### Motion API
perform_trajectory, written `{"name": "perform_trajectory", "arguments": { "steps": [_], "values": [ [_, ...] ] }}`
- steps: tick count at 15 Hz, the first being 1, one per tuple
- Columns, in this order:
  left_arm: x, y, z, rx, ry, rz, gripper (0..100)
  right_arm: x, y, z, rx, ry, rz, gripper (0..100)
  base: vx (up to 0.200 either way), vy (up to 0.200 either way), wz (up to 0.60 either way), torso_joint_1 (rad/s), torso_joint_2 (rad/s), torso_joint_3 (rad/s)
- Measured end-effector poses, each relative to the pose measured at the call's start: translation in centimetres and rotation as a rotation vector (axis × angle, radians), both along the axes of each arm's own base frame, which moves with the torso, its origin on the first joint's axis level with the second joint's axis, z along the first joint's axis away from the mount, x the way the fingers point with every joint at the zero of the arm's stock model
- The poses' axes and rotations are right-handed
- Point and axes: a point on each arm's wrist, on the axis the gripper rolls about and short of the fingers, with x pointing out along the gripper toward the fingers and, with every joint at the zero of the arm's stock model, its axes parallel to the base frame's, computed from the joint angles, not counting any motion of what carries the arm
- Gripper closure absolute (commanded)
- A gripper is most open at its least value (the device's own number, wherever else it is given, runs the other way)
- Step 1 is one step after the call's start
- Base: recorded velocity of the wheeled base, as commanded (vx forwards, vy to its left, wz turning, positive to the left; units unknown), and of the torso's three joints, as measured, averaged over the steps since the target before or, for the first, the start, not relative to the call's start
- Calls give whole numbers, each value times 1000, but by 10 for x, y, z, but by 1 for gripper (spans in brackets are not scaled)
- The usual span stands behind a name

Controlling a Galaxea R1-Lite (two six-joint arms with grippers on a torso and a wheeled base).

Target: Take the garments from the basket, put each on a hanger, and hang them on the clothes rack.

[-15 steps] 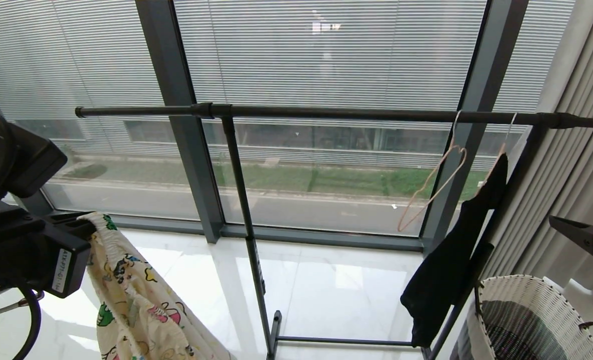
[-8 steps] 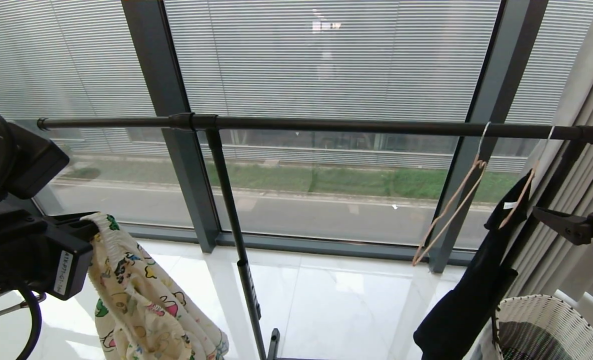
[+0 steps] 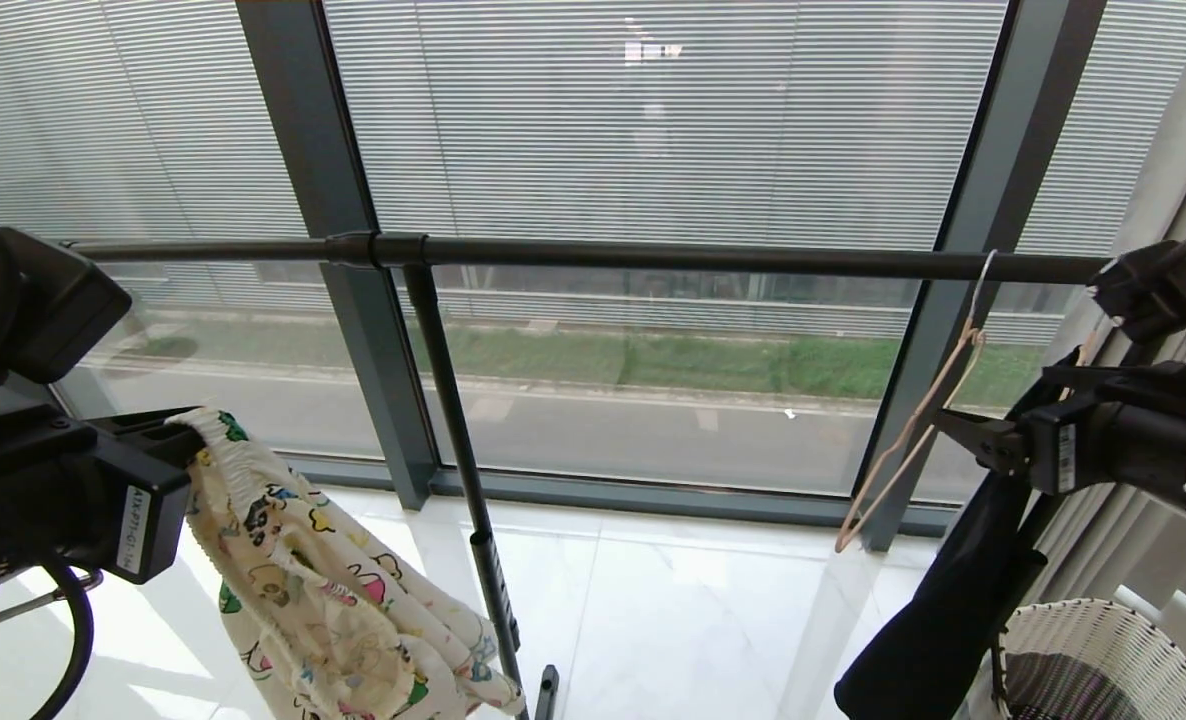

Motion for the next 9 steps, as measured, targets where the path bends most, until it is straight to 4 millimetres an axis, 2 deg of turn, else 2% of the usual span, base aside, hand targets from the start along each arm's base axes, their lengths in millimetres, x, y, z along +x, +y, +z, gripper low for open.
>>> {"name": "perform_trajectory", "arguments": {
  "steps": [5,9],
  "values": [
    [0,0,0,-1,1,1,100,47,27,-19,72,92,-56,0,0,0,0,0,0,0],
    [0,0,0,-2,1,1,100,56,25,-30,77,147,-92,0,0,0,0,0,0,0]
  ]
}}
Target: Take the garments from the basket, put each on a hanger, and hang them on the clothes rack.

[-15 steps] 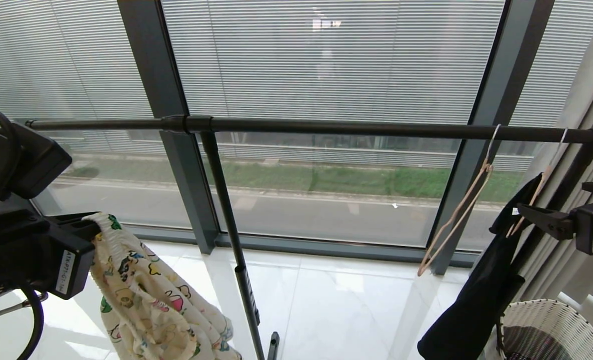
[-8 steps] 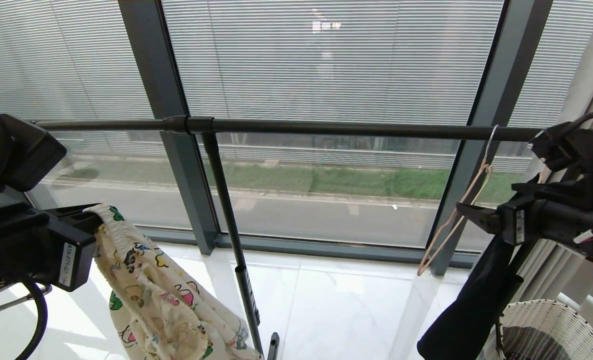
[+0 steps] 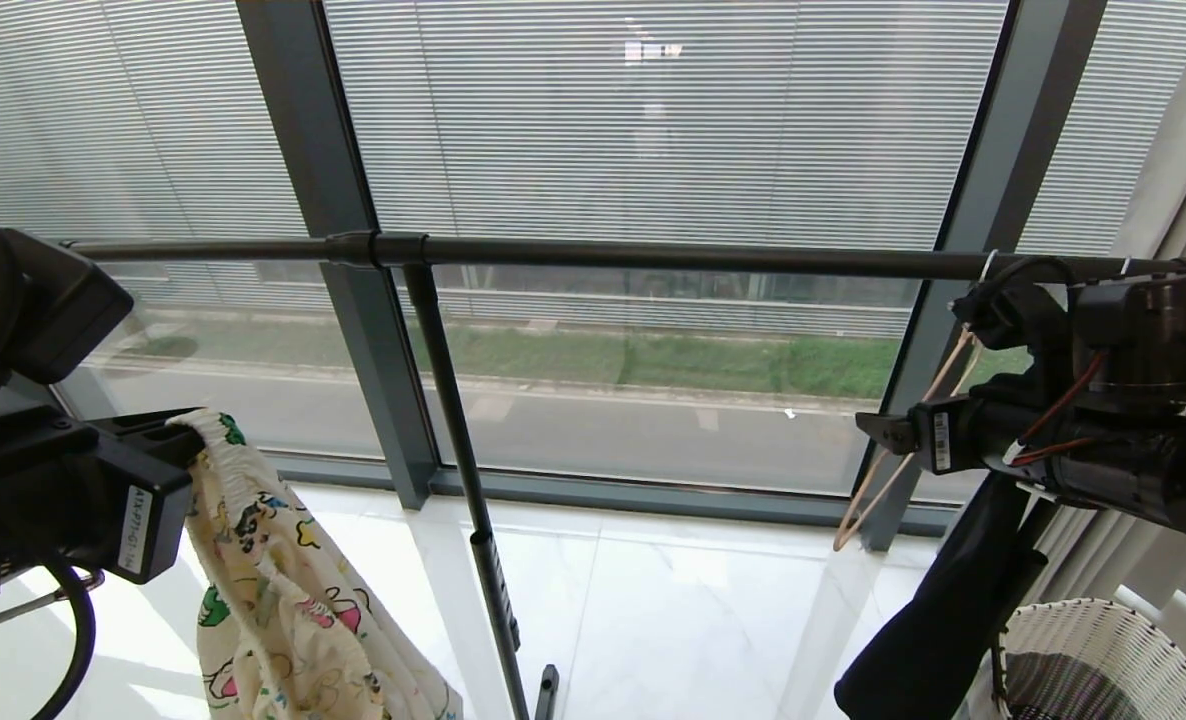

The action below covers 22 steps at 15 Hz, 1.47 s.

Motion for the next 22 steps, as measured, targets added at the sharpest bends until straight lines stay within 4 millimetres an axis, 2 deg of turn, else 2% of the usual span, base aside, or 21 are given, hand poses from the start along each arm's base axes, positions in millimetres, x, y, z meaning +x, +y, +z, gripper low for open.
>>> {"name": "perform_trajectory", "arguments": {
  "steps": [8,13,17,22],
  "values": [
    [0,0,-1,1,3,0,100,-20,-27,-14,-19,51,-62,0,0,0,0,0,0,0],
    [0,0,-1,1,2,0,100,-27,-34,-12,-8,41,-80,0,0,0,0,0,0,0],
    [-1,1,0,-1,-2,0,100,-22,-32,-10,14,39,-85,0,0,0,0,0,0,0],
    [-2,1,1,-4,-7,1,100,-6,-26,-18,7,72,-91,0,0,0,0,0,0,0]
  ]
}}
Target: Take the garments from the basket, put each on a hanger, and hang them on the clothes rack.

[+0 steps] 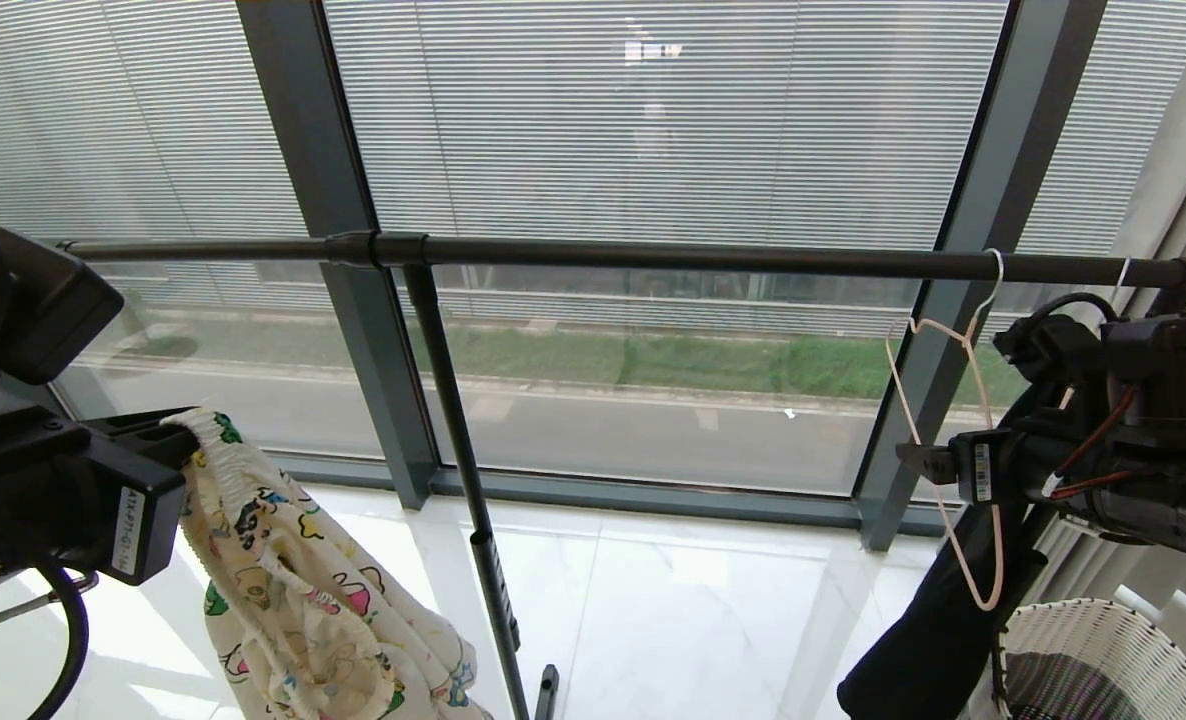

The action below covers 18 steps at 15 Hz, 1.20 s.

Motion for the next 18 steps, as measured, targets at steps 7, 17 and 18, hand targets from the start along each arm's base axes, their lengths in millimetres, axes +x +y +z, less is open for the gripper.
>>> {"name": "perform_trajectory", "arguments": {
  "steps": [7,17,18],
  "values": [
    [0,0,0,0,0,0,100,18,2,-6,15,7,-27,100,0,0,0,0,0,0],
    [-1,0,-1,0,2,-2,100,12,2,1,17,-20,-16,100,0,0,0,0,0,0],
    [-1,0,-1,0,2,-1,100,10,1,4,18,-29,-14,100,0,0,0,0,0,0]
  ]
}}
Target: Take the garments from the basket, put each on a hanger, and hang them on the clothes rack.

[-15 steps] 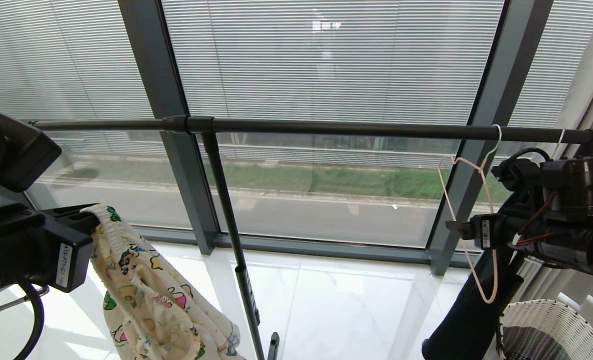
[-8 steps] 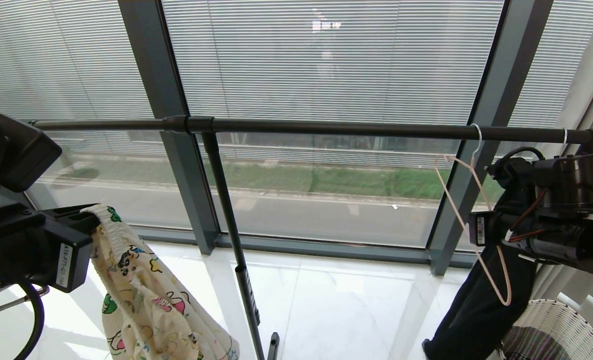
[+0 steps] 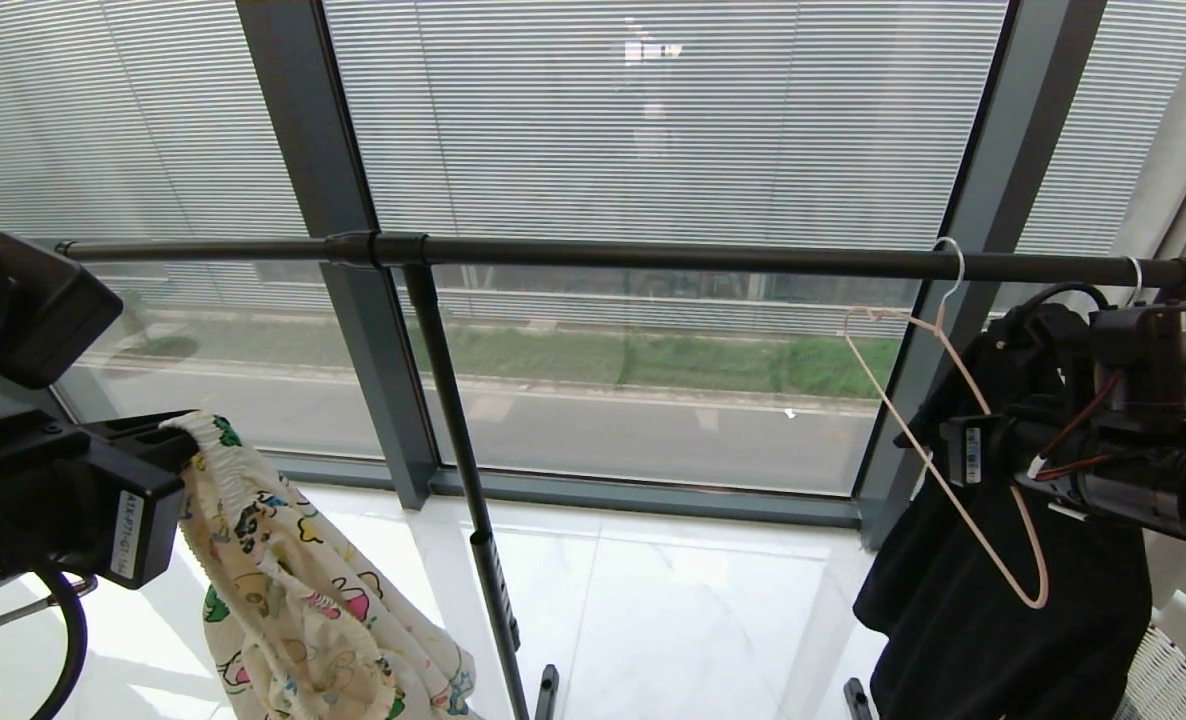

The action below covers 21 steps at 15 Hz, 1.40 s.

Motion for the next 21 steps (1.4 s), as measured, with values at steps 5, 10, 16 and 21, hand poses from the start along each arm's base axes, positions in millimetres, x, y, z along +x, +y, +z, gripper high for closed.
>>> {"name": "perform_trajectory", "arguments": {
  "steps": [5,10,16,21],
  "values": [
    [-2,1,1,-4,-9,-1,100,-16,-4,20,-9,-92,66,100,0,0,0,0,0,0],
    [-1,1,5,-16,-43,1,100,-54,-10,22,-12,-124,167,100,-120,0,0,5,4,0],
    [-3,2,6,-18,-48,1,100,-104,-19,9,-37,-144,278,100,-200,0,0,-3,3,3],
    [-2,1,5,-15,-43,-1,100,-129,-18,0,-9,-142,382,100,-120,0,0,0,1,0]
  ]
}}
